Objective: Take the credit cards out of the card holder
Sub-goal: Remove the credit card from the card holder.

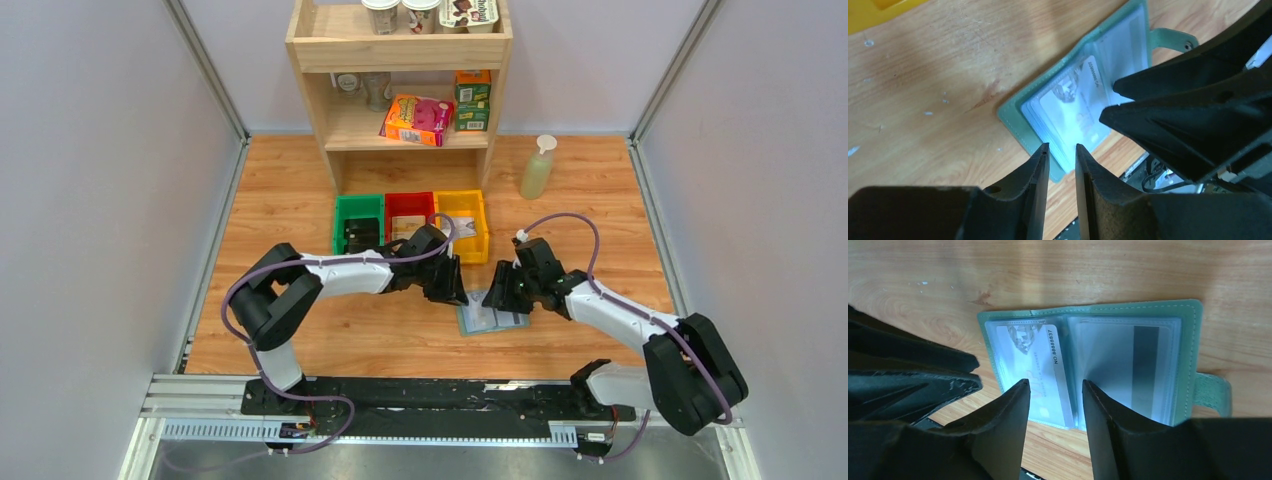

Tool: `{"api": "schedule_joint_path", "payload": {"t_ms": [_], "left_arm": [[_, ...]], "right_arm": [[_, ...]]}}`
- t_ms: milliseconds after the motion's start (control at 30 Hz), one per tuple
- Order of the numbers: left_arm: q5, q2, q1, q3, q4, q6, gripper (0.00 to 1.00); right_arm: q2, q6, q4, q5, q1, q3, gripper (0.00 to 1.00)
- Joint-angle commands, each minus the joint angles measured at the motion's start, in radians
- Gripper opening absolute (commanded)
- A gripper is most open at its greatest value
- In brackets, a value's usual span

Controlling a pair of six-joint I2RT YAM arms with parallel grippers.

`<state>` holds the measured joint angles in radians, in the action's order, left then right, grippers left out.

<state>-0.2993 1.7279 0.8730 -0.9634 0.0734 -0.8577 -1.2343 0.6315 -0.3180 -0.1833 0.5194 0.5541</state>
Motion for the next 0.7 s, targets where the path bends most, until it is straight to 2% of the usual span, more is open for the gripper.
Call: {"api": "schedule_joint_path", "payload": {"t_ms": [0, 200, 267, 467, 500, 667], "left_arm": [[-0.046, 0.065, 0.006, -0.051, -0.030, 0.013, 0.32], [-0.044, 0.082, 0.004, -0.023, -0.035, 0.008, 0.27], [-0.034, 0.079, 0.006, -0.014, -0.030, 0.011, 0.21], [0.003, 0.067, 0.006, -0.008, 0.020, 0.046, 0.16], [0.009, 0.064, 0.004, -0.006, 0.031, 0.049, 0.10], [0.043, 0.042, 0.006, -0.003, 0.078, 0.081, 0.06]], "right_arm": [[-0.022, 0.005, 0.120, -0.096, -0.015, -0.025, 0.49], [-0.047, 0.042, 0.218, -0.202, -0.015, -0.060, 0.46], [-0.047, 0.059, 0.259, -0.234, -0.015, -0.072, 0.44], [-0.039, 0.122, 0.408, -0.307, -0.015, -0.111, 0.37], [-0.039, 0.131, 0.427, -0.317, -0.013, -0.117, 0.36], [-0.042, 0.183, 0.546, -0.361, -0.013, -0.155, 0.33]]}}
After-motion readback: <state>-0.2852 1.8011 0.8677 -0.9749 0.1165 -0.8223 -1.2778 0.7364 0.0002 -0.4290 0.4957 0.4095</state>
